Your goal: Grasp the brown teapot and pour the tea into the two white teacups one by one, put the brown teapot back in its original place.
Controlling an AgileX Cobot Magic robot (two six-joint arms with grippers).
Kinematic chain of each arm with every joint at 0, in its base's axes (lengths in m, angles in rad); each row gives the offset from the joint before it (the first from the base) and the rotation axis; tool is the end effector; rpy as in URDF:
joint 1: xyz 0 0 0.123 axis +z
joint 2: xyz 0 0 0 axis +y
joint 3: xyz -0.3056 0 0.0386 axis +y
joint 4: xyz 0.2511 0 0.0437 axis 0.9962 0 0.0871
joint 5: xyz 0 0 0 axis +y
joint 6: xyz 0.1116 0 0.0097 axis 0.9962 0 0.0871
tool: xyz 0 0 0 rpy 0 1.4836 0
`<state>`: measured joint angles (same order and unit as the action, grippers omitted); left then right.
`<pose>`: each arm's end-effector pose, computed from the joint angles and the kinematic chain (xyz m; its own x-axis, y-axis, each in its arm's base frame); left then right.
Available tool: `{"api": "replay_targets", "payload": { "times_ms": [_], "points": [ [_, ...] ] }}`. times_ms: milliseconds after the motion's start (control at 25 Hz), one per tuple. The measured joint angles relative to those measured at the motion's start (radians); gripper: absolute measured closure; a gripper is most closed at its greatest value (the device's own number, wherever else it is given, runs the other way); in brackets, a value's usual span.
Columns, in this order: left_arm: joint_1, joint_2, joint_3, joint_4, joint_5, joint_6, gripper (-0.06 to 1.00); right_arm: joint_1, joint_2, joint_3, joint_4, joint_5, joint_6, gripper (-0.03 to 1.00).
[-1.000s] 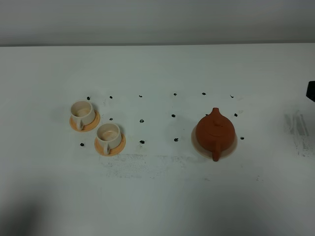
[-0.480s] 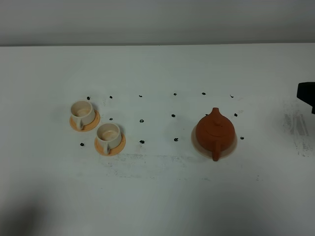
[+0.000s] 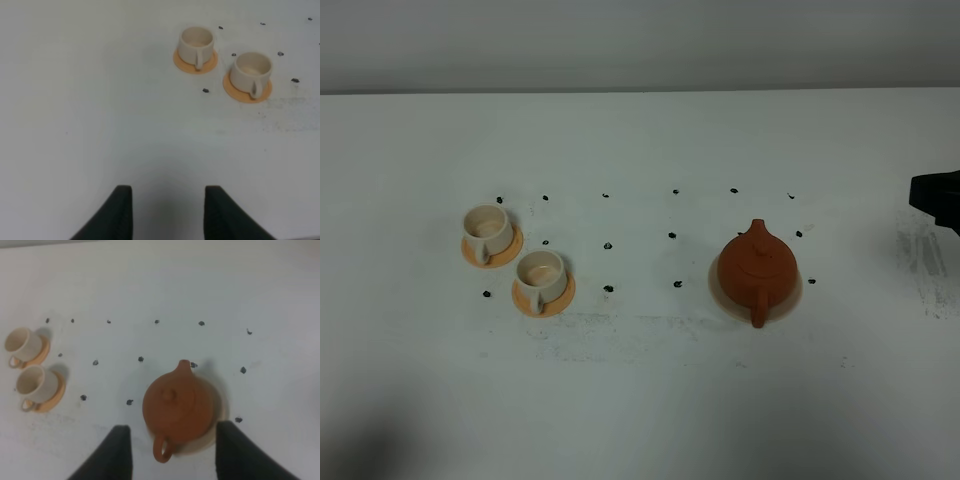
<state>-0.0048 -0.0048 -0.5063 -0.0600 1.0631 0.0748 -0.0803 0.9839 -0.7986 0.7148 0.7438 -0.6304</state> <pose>-0.0082 -0.0058 0.2710 -0.4447 0.0477 -0.8944 0.0720 0.9973 0.0173 0.1975 0.0340 0.3304 -0.6286 -0.0051 -0.7777 -0.3045 0.9218 0.2400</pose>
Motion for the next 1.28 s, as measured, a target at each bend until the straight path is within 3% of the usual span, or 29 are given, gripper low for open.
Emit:
{"api": "replay_targets", "payload": {
  "times_ms": [680, 880, 1000, 1280],
  "points": [
    [0.000, 0.000, 0.000, 0.000, 0.000, -0.002, 0.58, 0.003, 0.064, 0.000, 0.110, 0.007, -0.034, 0.56],
    [0.000, 0.000, 0.000, 0.000, 0.000, -0.002, 0.58, 0.085, 0.132, 0.000, 0.096, 0.000, -0.045, 0.56],
    [0.000, 0.000, 0.000, 0.000, 0.000, -0.002, 0.58, 0.125, 0.162, 0.000, 0.017, -0.026, -0.002, 0.56],
    [0.000, 0.000, 0.000, 0.000, 0.000, -0.002, 0.58, 0.299, 0.277, -0.006, -0.352, -0.125, 0.381, 0.56]
  ]
}}
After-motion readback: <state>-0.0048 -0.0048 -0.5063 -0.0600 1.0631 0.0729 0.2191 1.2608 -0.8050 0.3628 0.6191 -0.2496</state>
